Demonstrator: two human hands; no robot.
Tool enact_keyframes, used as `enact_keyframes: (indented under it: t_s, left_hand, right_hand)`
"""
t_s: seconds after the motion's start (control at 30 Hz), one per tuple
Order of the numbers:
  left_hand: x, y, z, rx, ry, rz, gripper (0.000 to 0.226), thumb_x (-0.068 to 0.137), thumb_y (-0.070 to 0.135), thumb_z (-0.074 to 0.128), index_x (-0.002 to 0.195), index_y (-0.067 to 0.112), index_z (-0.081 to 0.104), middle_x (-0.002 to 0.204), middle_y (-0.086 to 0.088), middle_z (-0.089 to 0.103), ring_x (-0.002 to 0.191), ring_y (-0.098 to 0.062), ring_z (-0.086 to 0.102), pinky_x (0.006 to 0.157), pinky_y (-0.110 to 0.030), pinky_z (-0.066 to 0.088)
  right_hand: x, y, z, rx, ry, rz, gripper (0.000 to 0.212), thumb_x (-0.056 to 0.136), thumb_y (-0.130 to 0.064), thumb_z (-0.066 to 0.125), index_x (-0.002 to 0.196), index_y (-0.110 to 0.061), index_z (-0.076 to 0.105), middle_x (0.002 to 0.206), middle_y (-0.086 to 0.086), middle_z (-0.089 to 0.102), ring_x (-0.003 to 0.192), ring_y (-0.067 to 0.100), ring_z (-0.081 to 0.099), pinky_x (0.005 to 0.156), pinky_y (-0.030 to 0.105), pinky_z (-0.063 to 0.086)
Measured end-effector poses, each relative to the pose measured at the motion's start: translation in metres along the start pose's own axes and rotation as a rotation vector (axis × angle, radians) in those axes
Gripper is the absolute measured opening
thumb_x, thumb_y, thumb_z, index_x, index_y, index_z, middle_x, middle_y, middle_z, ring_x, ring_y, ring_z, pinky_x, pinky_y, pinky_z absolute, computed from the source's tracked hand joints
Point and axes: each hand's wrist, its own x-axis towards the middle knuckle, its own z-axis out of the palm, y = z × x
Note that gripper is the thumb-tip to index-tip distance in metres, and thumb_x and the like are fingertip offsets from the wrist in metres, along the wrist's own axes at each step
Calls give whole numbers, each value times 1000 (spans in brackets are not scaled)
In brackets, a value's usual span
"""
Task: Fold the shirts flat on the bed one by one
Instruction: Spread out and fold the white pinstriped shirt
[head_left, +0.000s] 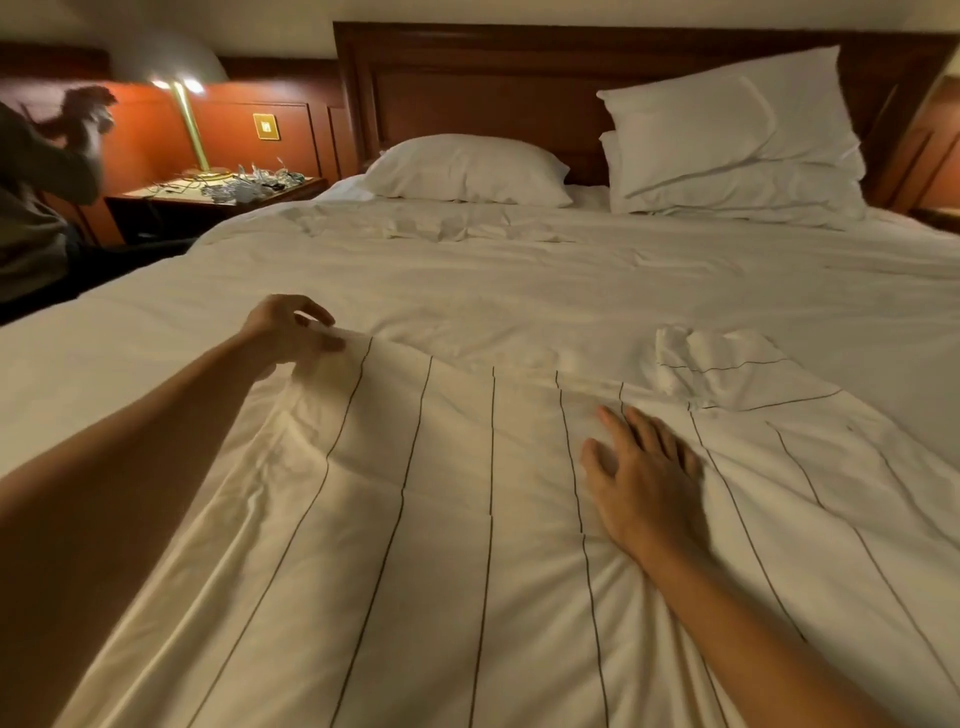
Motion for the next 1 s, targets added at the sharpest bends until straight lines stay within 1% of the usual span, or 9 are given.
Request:
enact_keyframes:
  t_s: [0.13,0.23,0.33,0.4,0.5,0.6,0.73,0.9,1.0]
  left_hand:
    - [-9,-19,14,131,269,72,30,84,5,77,112,10,69,119,-16,66,106,-32,63,87,-40,52]
    - [-39,-10,43,306,366,280,35,93,25,68,127,18,64,140,-15,50,124,-35,49,102,-45,39]
    - [-82,1,86,396,95,498,53,95,54,55,141,29,54,156,-5,37,139,-27,40,115,-41,31]
    - [-109,-14,106,537,-129,524,71,90,79,29,152,45,30,165,8,17,151,-17,19,123,-39,14]
    - [-121,-43,91,631,-201,483,78,78,91,-3,150,59,0,165,15,-3,153,-13,-5,125,-39,-2]
    - [-125,-61,57,726,-154,447,77,83,87,-3,153,54,-2,166,11,-2,154,-14,-5,125,-39,-1]
    - [-154,-74,29,848,-160,379,76,84,80,-5,154,50,-6,168,3,-2,154,-19,-3,124,-41,4]
    - [-231,-77,13,808,-92,187,75,83,86,9,150,55,21,164,-4,15,140,-36,30,114,-45,27]
    - [-283,-75,6,797,-85,144,68,86,83,19,146,54,32,156,-4,24,129,-37,37,110,-46,31]
  right_hand:
    - [0,1,2,-3,4,0,63,88,-59,22,144,-40,44,151,-5,44,139,21,35,112,44,25]
    - [0,1,2,-14,5,-1,63,88,-59,22,144,-40,43,151,-5,44,139,21,34,112,44,24]
    - [1,2,2,-8,-2,3,64,88,-59,20,146,-41,41,153,-5,42,141,21,33,113,44,23]
    - [3,2,3,-13,-28,1,66,88,-60,16,148,-41,37,155,-5,38,143,20,30,115,43,21]
    - [4,2,3,-44,-140,-7,68,92,-59,9,155,-40,20,164,-5,20,150,19,16,121,43,13]
    - [-1,1,-10,-65,-312,-53,63,100,-58,9,158,-36,0,167,-2,-1,153,21,0,124,43,3]
    - [-47,11,-44,-46,-512,-184,68,96,-65,3,156,-37,-11,165,-1,-16,152,17,-13,124,39,-5]
    - [-129,40,-94,13,-627,-246,69,92,-71,6,154,-44,-9,164,-13,-15,150,6,-14,123,32,-6]
    - [-168,50,-122,77,-658,-229,76,85,-77,5,154,-46,-3,164,-17,-10,150,2,-13,124,32,-4]
